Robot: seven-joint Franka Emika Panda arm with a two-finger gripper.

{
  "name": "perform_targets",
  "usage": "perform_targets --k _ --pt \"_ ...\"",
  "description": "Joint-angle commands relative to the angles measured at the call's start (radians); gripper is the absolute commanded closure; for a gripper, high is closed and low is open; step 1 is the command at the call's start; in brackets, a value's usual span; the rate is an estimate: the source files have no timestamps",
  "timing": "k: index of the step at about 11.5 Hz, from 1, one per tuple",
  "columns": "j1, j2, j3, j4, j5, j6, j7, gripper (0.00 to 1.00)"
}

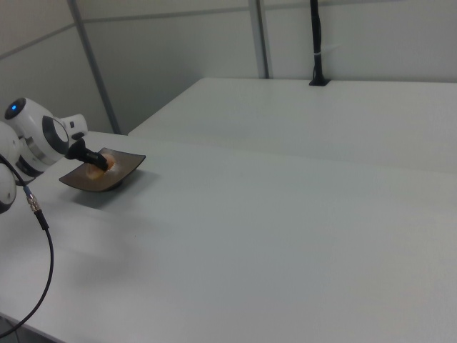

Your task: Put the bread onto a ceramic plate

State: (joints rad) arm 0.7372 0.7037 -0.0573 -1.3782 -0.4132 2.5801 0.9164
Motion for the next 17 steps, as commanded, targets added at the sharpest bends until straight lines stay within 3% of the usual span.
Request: perform_targets --k 1,3,5,6,9,11,13,17 --pt "0.008 0.054 -0.015 0.034 -0.032 0.067 0.029 0.42" --pt "0.008 0.056 -0.013 0.030 -0.032 0.074 0.035 0.30" --pt "0.005 0.048 -0.013 0.028 -0.030 0.072 0.038 0.03" --pt "0.002 0.036 -0.013 0.025 -0.029 0.068 0.038 0.00" --pt "-0.016 -0.119 -0.013 -0.048 -0.024 0.016 0.035 0.00" --pt "-0.062 -0.235 -0.012 -0.062 -0.004 -0.148 0.035 0.00" --pt "-0.113 -0.358 -0.012 -0.076 0.098 -0.303 0.027 0.00" --pt "-0.240 -0.576 -0.012 -0.081 0.308 -0.677 -0.124 0.00"
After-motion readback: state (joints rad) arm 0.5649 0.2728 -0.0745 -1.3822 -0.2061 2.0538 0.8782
